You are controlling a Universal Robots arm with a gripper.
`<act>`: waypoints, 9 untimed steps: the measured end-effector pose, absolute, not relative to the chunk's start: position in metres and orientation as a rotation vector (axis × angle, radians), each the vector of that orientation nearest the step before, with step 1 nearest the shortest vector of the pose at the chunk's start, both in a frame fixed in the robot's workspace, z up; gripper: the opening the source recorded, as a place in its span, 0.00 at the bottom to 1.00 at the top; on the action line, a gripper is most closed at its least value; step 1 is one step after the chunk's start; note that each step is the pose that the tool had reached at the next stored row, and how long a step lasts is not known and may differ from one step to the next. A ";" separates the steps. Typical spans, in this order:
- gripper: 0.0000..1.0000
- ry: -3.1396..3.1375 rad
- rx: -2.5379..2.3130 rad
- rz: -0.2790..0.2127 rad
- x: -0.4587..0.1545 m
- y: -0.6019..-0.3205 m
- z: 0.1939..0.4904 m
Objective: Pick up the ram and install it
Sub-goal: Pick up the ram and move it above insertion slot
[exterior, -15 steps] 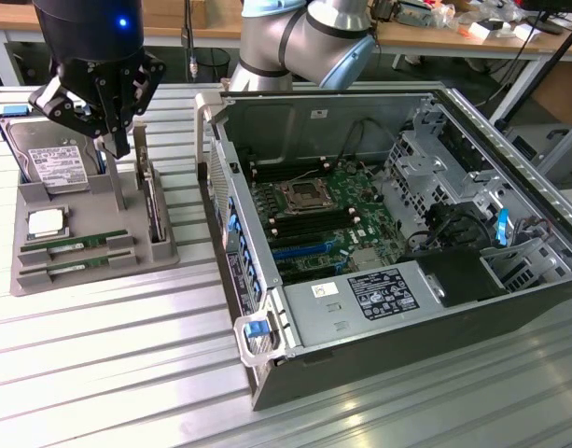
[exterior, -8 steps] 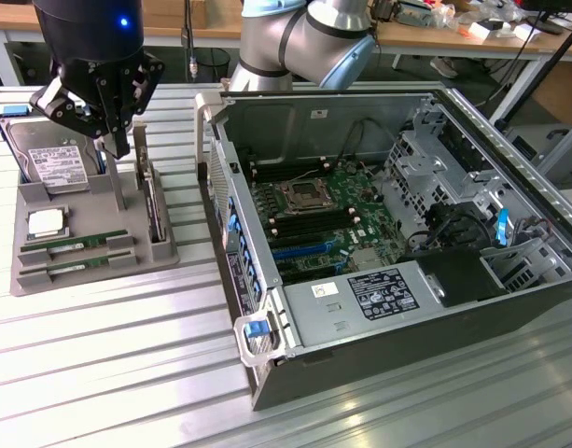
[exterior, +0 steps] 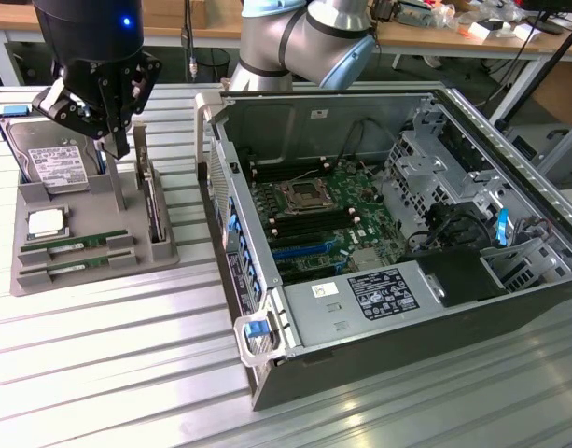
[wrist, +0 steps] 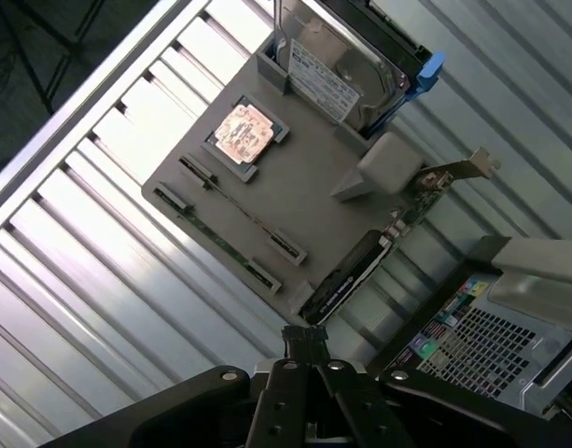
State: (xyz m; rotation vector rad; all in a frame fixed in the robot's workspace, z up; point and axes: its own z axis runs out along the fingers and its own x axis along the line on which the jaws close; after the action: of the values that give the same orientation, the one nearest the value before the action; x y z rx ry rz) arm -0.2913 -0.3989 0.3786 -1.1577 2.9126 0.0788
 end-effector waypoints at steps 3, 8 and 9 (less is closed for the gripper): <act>0.11 2.898 -1.195 0.079 -0.291 -0.399 0.379; 0.11 2.881 -1.246 0.067 -0.291 -0.399 0.379; 0.11 2.876 -1.259 0.066 -0.291 -0.399 0.379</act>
State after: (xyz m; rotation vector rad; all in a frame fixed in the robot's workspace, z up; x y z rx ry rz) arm -0.2912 -0.3990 0.3785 -1.2587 2.8762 0.0665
